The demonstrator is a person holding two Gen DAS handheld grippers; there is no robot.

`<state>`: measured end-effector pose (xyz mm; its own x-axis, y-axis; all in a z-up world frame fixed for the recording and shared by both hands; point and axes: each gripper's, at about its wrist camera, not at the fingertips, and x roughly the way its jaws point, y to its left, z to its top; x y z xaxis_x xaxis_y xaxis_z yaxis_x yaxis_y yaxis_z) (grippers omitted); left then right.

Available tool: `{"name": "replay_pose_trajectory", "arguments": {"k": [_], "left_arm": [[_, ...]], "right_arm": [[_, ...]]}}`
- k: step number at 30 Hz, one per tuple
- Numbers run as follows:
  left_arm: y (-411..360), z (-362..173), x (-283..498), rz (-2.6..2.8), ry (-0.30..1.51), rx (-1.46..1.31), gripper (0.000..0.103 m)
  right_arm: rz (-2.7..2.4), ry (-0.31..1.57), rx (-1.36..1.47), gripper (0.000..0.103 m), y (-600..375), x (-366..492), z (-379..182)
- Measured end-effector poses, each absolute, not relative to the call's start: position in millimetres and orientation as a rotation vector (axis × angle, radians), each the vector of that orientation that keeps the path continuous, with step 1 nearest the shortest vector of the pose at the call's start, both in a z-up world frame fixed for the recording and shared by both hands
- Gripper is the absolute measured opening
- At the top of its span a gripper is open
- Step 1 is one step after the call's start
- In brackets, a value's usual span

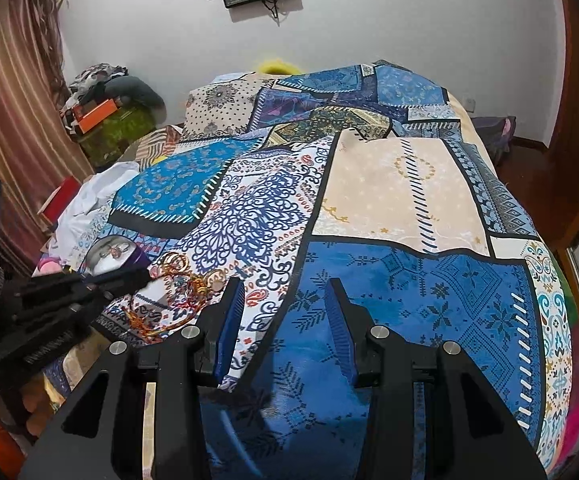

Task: Organize jewelry

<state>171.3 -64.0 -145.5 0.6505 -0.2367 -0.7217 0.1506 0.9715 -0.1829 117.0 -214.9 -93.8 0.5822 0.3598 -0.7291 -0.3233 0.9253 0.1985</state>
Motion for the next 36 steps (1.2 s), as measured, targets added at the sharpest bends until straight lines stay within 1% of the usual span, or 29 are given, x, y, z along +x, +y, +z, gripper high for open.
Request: {"name": "replay_pose_trajectory", "arguments": {"k": [6, 11, 13, 15, 17, 22, 27, 28, 30, 31, 32, 36], "left_arm": [[-50.8, -136.6, 160.6, -0.211, 0.811, -0.102, 0.000], [-44.0, -150.4, 157.4, -0.226, 0.866, -0.100, 0.000], [-42.8, -156.2, 157.7, -0.241, 0.891, -0.110, 0.002], [-42.8, -160.2, 159.6, -0.273, 0.907, -0.131, 0.008], [-44.0, -163.2, 162.0, -0.284, 0.909, -0.131, 0.010], [-42.7, -171.6, 171.9, -0.280, 0.926, -0.144, 0.011], [-42.4, -185.9, 180.6, -0.288, 0.960, -0.153, 0.011], [-42.8, -187.2, 181.4, -0.287, 0.959, -0.151, 0.011], [-42.8, -188.7, 183.5, -0.285, 0.960, -0.156, 0.011], [-42.3, -189.9, 185.1, -0.283, 0.961, -0.163, 0.012], [-41.8, -190.7, 186.0, -0.283, 0.962, -0.168, 0.012], [-42.4, -195.4, 190.0, -0.290, 0.958, -0.179, 0.012]], "right_arm": [[0.419, 0.867, 0.030, 0.038, -203.0, 115.9, -93.5], [0.443, 0.886, 0.008, 0.038, -190.7, 119.6, -98.8], [0.442, 0.895, -0.012, 0.038, -186.4, 121.6, -101.9], [0.442, 0.907, -0.052, 0.038, -180.2, 126.1, -106.2], [0.453, 0.925, -0.105, 0.038, -172.6, 130.5, -111.4], [0.514, 0.961, -0.176, 0.038, -157.4, 135.6, -119.8], [0.547, 0.958, -0.233, 0.038, -145.6, 139.0, -121.0], [0.554, 0.959, -0.241, 0.036, -143.6, 139.9, -121.5], [0.569, 0.959, -0.253, 0.025, -141.2, 140.5, -122.9], [0.577, 0.958, -0.255, 0.023, -140.8, 140.4, -123.7], [0.582, 0.959, -0.255, 0.016, -140.6, 141.1, -124.7], [0.579, 0.952, -0.240, 0.016, -141.7, 141.7, -125.7]]}}
